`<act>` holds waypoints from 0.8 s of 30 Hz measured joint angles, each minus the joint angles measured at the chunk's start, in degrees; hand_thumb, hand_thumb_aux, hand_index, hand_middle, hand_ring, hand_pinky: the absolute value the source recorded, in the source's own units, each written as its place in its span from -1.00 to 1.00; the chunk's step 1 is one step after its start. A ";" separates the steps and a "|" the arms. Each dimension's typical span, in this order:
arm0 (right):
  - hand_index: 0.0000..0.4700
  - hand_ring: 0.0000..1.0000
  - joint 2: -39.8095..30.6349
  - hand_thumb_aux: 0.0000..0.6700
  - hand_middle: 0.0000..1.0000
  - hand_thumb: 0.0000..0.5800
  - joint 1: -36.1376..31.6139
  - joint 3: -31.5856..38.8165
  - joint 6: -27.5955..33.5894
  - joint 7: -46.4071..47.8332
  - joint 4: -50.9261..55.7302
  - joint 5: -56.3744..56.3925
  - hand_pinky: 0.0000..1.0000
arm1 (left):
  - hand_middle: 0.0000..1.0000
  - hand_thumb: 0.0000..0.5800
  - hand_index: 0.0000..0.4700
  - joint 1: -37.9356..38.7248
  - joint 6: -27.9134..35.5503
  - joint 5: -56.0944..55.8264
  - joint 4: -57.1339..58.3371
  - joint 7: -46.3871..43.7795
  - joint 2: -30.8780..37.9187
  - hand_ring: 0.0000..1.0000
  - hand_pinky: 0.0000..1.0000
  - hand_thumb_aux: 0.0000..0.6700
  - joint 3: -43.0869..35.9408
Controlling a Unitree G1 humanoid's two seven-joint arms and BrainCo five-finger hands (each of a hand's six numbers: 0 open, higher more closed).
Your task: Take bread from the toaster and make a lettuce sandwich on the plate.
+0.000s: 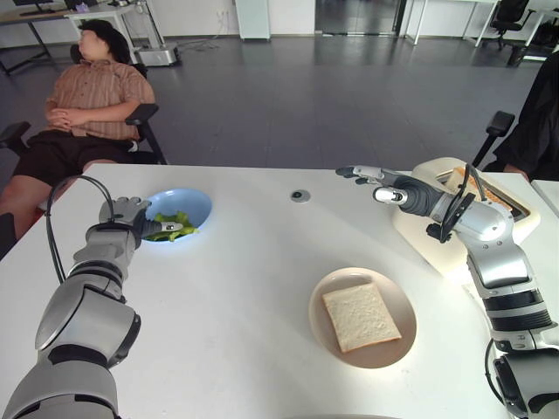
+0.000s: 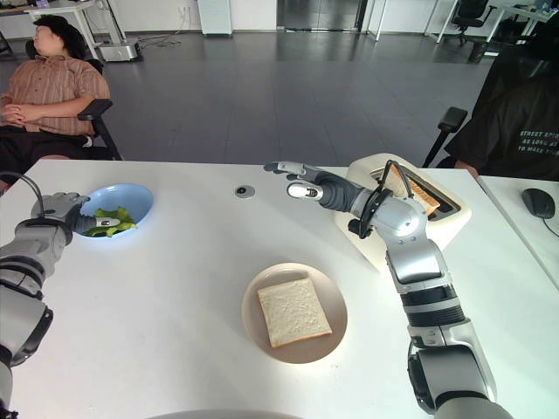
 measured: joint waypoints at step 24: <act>-1.00 -1.00 -0.01 -1.00 -1.00 -1.00 0.01 0.01 -0.35 -0.68 0.26 -0.66 -1.00 | -1.00 1.00 1.00 2.35 -4.23 -9.91 0.48 -10.39 -3.79 -1.00 -1.00 1.00 7.44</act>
